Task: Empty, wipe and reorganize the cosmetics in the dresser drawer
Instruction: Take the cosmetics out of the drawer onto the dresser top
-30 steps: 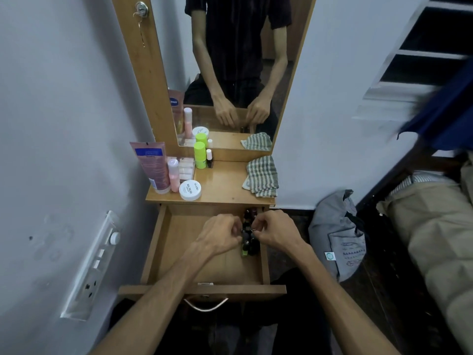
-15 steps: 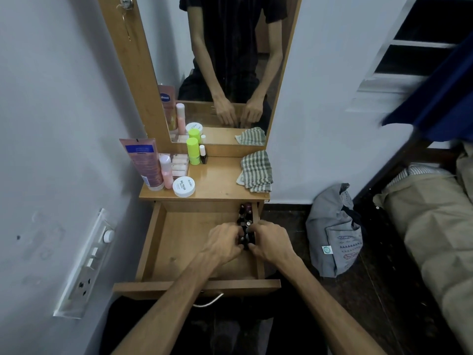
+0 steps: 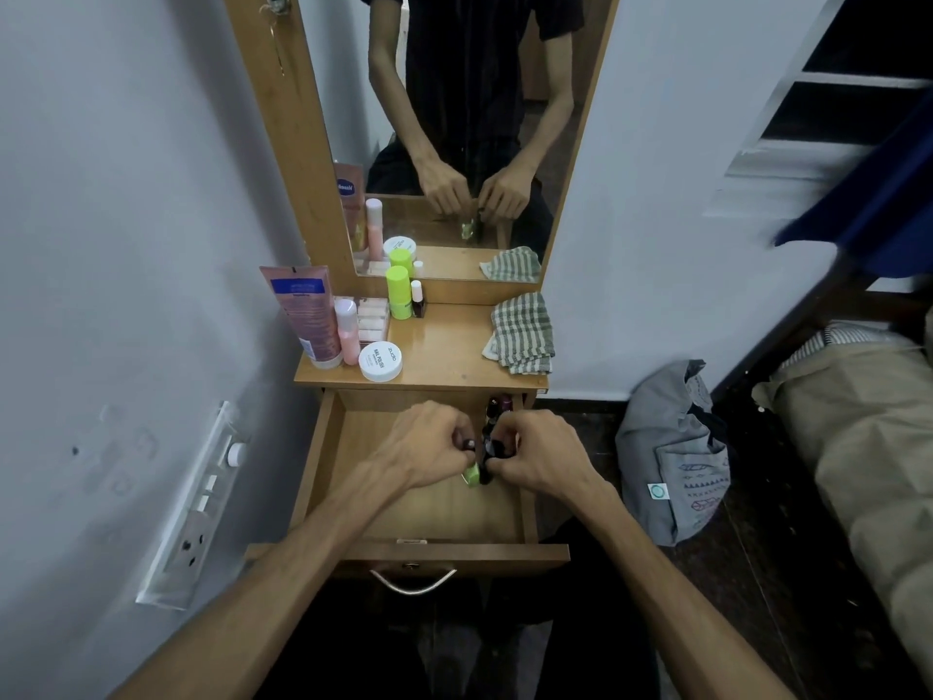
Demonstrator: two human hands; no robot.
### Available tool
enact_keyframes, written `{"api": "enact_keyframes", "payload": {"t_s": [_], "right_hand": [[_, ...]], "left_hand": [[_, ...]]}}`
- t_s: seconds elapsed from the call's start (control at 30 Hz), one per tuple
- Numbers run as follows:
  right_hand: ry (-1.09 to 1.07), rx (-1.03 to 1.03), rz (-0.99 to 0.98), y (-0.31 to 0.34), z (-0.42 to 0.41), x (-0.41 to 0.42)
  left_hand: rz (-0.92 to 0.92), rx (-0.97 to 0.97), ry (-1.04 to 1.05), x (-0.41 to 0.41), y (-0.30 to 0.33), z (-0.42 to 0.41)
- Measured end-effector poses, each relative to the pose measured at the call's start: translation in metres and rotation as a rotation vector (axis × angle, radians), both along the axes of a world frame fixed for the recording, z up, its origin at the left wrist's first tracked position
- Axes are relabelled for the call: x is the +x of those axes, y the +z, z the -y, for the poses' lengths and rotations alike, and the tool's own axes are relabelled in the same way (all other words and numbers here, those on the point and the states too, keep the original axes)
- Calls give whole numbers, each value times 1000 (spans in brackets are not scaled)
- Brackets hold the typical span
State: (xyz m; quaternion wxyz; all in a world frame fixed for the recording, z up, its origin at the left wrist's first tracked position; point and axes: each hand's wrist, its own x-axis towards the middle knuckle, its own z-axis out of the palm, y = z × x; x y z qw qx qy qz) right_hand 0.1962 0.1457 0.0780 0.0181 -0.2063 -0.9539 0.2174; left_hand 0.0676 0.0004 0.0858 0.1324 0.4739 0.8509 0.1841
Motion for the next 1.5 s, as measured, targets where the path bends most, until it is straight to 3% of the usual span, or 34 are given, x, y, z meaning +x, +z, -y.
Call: {"api": "enact_keyframes", "payload": {"t_s": [0.3,0.53,0.9,1.5], "right_hand": [[28,-99,-208,47,0,-64],[-58,-83,-278,71,-9,-132],[-116,-47,-250,63,-21,-198],[-108,-55,-222,50,-20,-212]], "left_hand": [[-179,-39,-32,-66,81,-12],[-361,-85,56,-116,112,-35],[-388,-212,200,-155,102,-60],[-436,-256,220,-169,74,-67]]}}
